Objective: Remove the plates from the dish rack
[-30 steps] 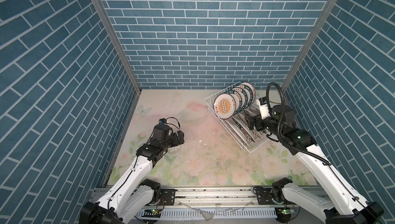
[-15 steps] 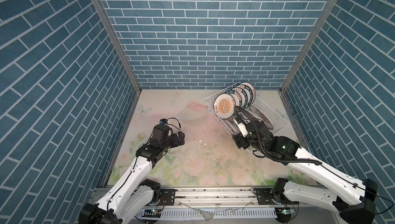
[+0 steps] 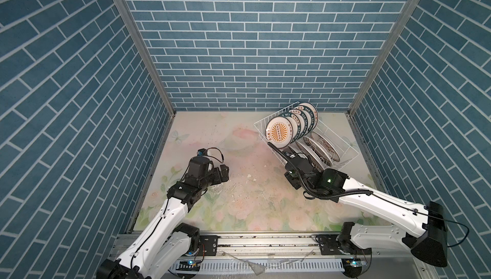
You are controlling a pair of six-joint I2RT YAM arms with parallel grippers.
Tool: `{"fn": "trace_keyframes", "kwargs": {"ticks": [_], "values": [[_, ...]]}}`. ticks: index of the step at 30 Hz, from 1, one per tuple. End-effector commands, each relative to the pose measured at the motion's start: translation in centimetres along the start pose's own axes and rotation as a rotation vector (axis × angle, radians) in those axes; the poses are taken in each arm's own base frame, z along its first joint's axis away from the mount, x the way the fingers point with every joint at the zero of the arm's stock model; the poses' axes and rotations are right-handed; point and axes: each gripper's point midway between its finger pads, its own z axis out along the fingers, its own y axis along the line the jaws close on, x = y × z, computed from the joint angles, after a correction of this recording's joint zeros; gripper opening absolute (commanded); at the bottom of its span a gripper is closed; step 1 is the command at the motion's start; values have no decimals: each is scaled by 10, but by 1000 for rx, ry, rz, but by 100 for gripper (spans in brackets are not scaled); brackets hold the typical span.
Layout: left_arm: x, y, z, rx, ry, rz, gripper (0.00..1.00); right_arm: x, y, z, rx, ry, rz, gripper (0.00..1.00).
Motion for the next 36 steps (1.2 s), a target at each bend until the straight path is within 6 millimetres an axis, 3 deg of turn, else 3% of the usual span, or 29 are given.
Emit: {"fn": "trace_keyframes", "kwargs": {"ticks": [1,8,19,36], "values": [[8,5,-1,-13,16,10,99,1,-2,6,43,11,30,62],[10,2,-1,11,12,-3,99,1,-6,18,112,21,33,45],[13,1,-1,17,23,-16,99,7,-8,38,217,62,11,36],[17,3,-5,22,22,-16,99,19,-15,44,295,122,-18,25]]}}
